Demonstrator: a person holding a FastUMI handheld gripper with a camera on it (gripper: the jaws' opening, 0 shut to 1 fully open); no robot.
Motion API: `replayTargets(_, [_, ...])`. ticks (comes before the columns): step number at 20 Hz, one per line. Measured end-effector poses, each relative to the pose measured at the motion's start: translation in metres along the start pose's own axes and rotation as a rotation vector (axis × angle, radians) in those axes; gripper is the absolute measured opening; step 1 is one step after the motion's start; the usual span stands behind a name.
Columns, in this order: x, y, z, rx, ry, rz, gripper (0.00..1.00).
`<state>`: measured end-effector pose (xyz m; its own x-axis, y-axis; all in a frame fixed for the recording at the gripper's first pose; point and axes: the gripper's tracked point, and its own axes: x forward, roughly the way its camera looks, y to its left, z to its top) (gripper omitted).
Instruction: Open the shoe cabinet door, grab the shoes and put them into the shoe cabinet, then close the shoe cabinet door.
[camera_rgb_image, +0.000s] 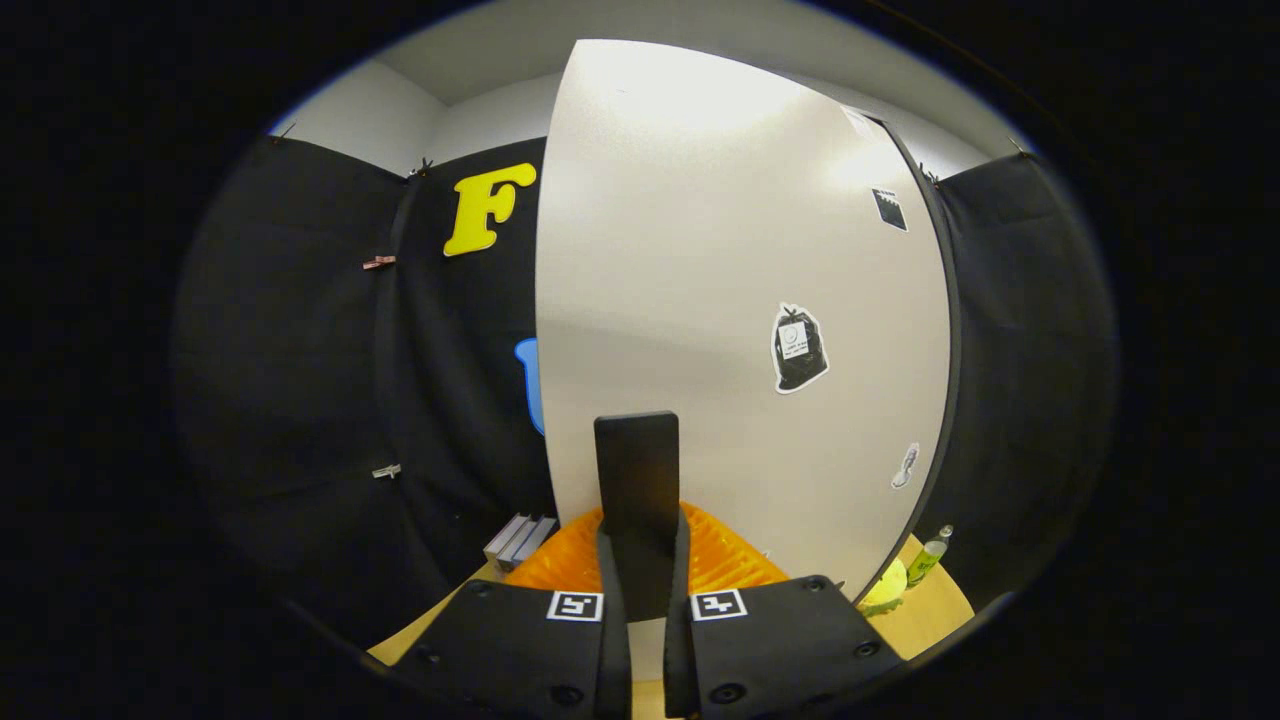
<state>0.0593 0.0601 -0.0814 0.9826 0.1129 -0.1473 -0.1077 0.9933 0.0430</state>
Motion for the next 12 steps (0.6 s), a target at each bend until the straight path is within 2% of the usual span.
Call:
replayTargets(7, [-0.071,-0.041,-0.001,-0.009,0.019,0.080,0.17])
replayTargets(12, [-0.111,-0.090,0.001,-0.018,0.023,0.095,0.16])
